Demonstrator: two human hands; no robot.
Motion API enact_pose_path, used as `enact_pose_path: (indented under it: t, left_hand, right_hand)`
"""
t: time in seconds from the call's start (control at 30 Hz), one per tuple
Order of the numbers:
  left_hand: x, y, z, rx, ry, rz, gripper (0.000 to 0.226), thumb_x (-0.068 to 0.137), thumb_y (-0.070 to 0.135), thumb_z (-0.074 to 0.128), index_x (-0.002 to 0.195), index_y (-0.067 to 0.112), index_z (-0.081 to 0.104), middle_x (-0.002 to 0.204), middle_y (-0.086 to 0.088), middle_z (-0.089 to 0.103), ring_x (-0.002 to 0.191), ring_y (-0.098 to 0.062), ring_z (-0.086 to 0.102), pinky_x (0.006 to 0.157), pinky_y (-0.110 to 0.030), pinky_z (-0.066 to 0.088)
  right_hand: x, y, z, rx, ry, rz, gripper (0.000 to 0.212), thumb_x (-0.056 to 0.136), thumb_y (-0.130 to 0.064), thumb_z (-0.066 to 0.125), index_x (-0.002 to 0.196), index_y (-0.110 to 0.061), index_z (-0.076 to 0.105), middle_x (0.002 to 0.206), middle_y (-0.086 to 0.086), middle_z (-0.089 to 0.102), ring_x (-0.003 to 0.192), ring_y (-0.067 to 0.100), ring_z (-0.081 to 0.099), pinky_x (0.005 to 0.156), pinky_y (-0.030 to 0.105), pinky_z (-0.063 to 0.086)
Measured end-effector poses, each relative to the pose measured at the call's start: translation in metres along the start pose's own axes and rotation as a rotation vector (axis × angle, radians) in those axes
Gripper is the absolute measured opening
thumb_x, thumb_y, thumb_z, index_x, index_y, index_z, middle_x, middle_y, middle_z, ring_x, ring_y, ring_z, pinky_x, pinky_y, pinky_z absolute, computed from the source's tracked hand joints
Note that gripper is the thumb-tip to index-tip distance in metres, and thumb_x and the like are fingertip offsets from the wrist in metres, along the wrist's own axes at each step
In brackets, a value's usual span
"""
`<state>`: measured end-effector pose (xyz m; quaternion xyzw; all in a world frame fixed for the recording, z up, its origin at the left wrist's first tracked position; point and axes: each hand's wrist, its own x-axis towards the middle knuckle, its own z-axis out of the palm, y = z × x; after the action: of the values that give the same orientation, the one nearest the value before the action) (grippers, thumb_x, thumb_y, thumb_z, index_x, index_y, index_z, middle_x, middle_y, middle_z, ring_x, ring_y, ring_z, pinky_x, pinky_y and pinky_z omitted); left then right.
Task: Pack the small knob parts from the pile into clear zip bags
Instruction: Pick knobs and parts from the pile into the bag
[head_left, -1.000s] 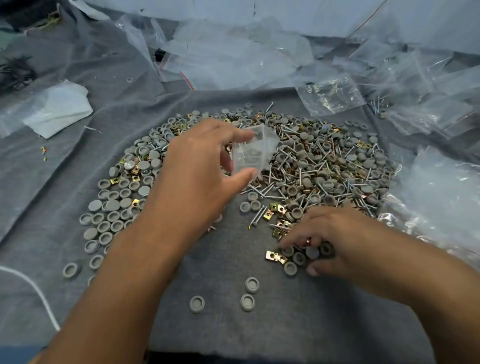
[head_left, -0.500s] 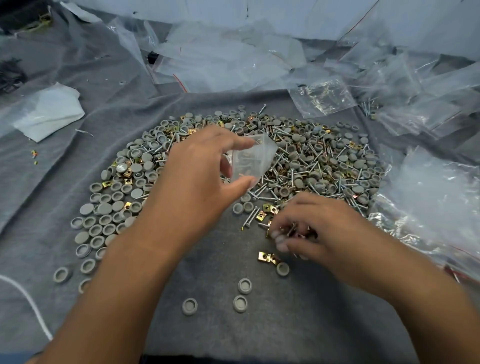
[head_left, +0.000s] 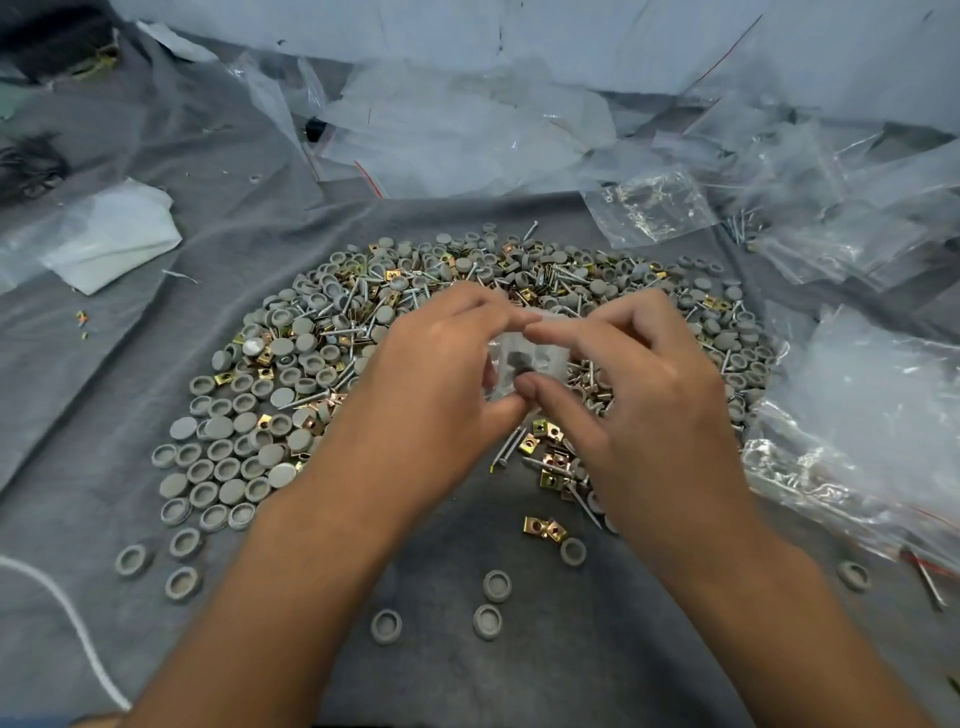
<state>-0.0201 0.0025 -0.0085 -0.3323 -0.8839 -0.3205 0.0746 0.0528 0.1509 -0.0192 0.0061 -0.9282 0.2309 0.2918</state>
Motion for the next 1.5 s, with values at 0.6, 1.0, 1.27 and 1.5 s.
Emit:
enact_pose_path:
  t: [0.6,1.0,1.27,1.5]
  left_hand:
    - [0.001,-0.009,-0.008,0.018,0.034,-0.058,0.05,0.079,0.035,0.083,0.126,0.03,0.067,0.118,0.012,0.061,0.069,0.003,0.057,0.08,-0.008,0.04]
    - [0.0,-0.008,-0.003,-0.003,0.02,-0.046,0.054,0.076,0.032,0.085,0.126,0.034,0.065,0.117,0.015,0.06,0.07,-0.002,0.057,0.081,-0.013,0.043]
    - [0.001,-0.011,0.0,0.007,0.016,-0.031,0.056,0.075,0.031,0.087,0.126,0.031,0.066,0.117,0.019,0.058,0.07,0.003,0.055,0.081,-0.002,0.039]
    - [0.001,-0.013,0.002,-0.001,0.021,-0.021,0.055,0.074,0.03,0.087,0.125,0.029,0.067,0.111,0.018,0.059,0.073,-0.002,0.057,0.08,-0.013,0.045]
  right_hand:
    - [-0.015,0.0,-0.028,-0.012,-0.875,0.08,0.017,0.082,-0.029,0.073,0.091,-0.036,0.061,0.08,-0.022,0.063,0.08,-0.006,0.06,0.07,0.015,0.05]
    - [-0.032,-0.025,0.001,-0.056,-0.996,-0.076,0.014,0.09,-0.04,0.062,0.102,-0.033,0.064,0.102,-0.013,0.042,0.09,0.016,0.059,0.082,0.035,0.054]
    - [-0.02,-0.021,0.001,-0.031,-0.908,0.122,0.027,0.09,-0.037,0.069,0.114,-0.035,0.058,0.105,-0.016,0.049,0.1,0.013,0.06,0.091,0.033,0.051]
    - [-0.018,-0.021,0.0,-0.096,-0.883,0.165,0.016,0.094,-0.039,0.066,0.104,-0.033,0.054,0.111,-0.011,0.042,0.101,0.015,0.058,0.088,0.033,0.048]
